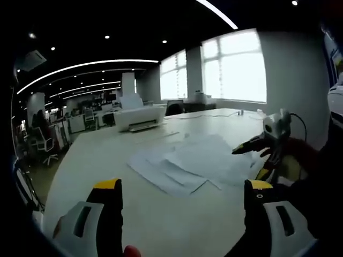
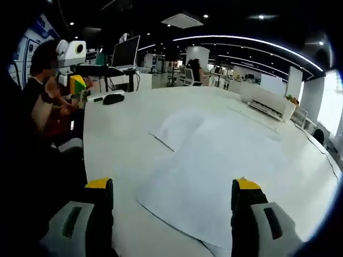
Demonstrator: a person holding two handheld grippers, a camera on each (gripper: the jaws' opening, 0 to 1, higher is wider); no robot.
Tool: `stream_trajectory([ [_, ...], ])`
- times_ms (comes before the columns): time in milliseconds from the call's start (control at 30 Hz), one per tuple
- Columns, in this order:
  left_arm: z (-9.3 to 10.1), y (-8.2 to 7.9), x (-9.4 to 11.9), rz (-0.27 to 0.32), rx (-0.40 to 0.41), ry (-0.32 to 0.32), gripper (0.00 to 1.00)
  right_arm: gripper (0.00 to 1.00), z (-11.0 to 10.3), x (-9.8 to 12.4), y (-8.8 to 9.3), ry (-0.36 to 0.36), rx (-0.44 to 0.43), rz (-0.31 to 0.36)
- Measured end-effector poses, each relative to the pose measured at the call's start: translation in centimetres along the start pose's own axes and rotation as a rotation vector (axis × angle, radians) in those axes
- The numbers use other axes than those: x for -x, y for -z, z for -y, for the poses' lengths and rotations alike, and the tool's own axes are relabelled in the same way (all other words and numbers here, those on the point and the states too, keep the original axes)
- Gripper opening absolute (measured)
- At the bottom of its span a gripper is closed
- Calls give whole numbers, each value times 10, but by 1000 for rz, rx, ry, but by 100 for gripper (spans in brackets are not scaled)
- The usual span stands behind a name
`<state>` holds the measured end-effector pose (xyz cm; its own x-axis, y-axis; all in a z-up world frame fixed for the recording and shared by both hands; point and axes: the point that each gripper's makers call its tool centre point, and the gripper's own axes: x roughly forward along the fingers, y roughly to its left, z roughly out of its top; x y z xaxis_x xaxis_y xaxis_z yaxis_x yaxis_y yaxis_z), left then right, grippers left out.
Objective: Organize the stack of printing papers by aligning and flattening the scattered papers on the table
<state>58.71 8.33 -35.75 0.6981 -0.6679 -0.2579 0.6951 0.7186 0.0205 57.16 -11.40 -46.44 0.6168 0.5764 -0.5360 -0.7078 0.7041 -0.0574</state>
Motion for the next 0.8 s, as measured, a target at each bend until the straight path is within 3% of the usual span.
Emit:
stream_trajectory([
  [333, 0, -2, -2, 3, 1, 4, 97, 87, 19, 0, 10, 64, -12, -17],
  [633, 1, 0, -3, -5, -2, 6, 96, 88, 20, -5, 20, 82, 18, -61],
  [800, 2, 0, -3, -9, -6, 6, 96, 86, 19, -6, 29, 53, -78, -81],
])
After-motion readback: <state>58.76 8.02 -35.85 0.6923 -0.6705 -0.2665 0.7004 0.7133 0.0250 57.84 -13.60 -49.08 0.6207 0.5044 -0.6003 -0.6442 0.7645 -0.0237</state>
